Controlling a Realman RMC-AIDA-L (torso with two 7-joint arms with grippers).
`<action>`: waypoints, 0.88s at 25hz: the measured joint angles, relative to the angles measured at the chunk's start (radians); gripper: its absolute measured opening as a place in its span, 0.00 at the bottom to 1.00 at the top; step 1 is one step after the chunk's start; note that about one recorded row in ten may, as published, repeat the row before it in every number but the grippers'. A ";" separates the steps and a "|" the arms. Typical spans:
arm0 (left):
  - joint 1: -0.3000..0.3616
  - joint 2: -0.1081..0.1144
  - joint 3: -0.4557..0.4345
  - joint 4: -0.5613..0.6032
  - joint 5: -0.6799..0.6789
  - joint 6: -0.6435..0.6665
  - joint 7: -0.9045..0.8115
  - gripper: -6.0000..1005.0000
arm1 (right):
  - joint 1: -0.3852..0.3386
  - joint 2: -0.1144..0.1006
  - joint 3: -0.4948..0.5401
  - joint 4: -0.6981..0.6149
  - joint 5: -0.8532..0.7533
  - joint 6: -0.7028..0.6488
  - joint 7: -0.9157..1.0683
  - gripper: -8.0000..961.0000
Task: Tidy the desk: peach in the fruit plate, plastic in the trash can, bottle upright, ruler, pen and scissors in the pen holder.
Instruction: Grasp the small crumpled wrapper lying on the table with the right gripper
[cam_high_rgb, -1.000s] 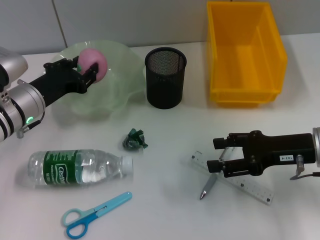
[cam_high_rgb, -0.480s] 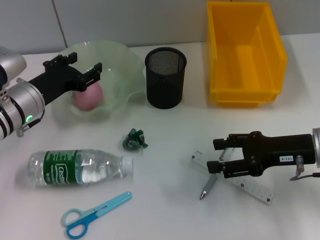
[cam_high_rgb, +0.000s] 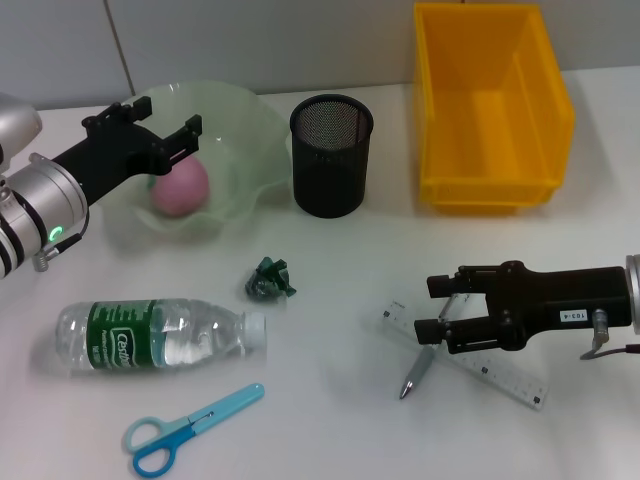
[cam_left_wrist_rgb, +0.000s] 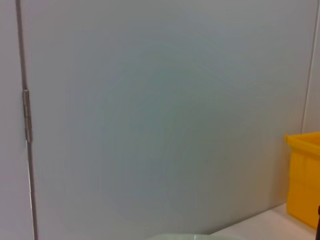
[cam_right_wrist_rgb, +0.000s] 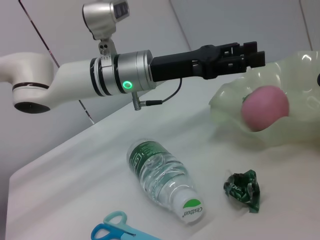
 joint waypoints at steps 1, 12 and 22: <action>0.000 0.000 -0.001 0.000 -0.001 0.004 -0.006 0.73 | 0.000 0.000 0.000 0.000 0.001 0.000 0.002 0.84; 0.114 0.018 0.006 0.148 0.111 0.317 -0.226 0.73 | 0.002 0.000 0.001 -0.002 0.009 0.001 0.012 0.84; 0.165 0.069 0.003 0.209 0.264 0.676 -0.381 0.73 | 0.060 -0.008 -0.003 -0.042 0.012 -0.037 0.149 0.84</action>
